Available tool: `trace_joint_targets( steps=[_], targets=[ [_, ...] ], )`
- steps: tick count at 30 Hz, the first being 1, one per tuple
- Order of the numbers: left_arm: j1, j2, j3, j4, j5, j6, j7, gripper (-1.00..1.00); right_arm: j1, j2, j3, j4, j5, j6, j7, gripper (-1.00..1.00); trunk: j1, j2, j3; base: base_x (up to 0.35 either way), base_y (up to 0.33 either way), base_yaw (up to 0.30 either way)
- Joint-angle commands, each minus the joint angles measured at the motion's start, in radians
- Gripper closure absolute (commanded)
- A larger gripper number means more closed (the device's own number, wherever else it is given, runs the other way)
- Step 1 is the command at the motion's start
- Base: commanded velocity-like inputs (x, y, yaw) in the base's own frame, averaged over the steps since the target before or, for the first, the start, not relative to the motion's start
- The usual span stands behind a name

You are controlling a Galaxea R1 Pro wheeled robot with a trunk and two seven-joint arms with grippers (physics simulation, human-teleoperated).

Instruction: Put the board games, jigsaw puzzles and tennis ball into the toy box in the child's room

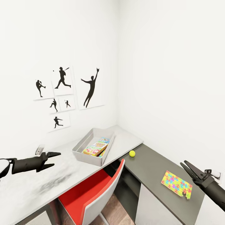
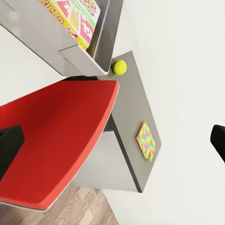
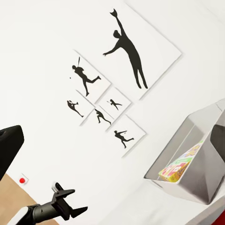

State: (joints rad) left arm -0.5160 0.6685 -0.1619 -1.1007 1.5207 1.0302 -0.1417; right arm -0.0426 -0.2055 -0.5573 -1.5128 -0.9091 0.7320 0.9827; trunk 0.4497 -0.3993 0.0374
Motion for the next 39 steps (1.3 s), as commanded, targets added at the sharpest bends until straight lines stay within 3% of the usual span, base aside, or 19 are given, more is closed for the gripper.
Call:
trace_joint_targets(
  steps=[1, 20, 39],
  targets=[
    [-0.001, 0.001, -0.002, 0.001, -0.008, 0.001, -0.010, -1.00, 0.000, 0.000, 0.000, 0.000, -0.004, 0.005, 0.001, -1.00, 0.000, -0.001, 0.000, -0.043, 0.009, -0.006],
    [-0.001, 0.001, -0.002, 0.001, -0.008, 0.001, -0.010, -1.00, 0.000, 0.000, 0.001, 0.000, -0.004, 0.000, 0.001, -1.00, 0.000, -0.001, 0.001, -0.006, 0.001, -0.010],
    [-0.001, 0.000, -0.002, 0.001, -0.008, -0.001, -0.010, -1.00, 0.000, 0.000, 0.002, 0.001, -0.004, 0.000, 0.001, -1.00, 0.000, -0.001, 0.019, 0.076, 0.073, -0.195]
  ],
)
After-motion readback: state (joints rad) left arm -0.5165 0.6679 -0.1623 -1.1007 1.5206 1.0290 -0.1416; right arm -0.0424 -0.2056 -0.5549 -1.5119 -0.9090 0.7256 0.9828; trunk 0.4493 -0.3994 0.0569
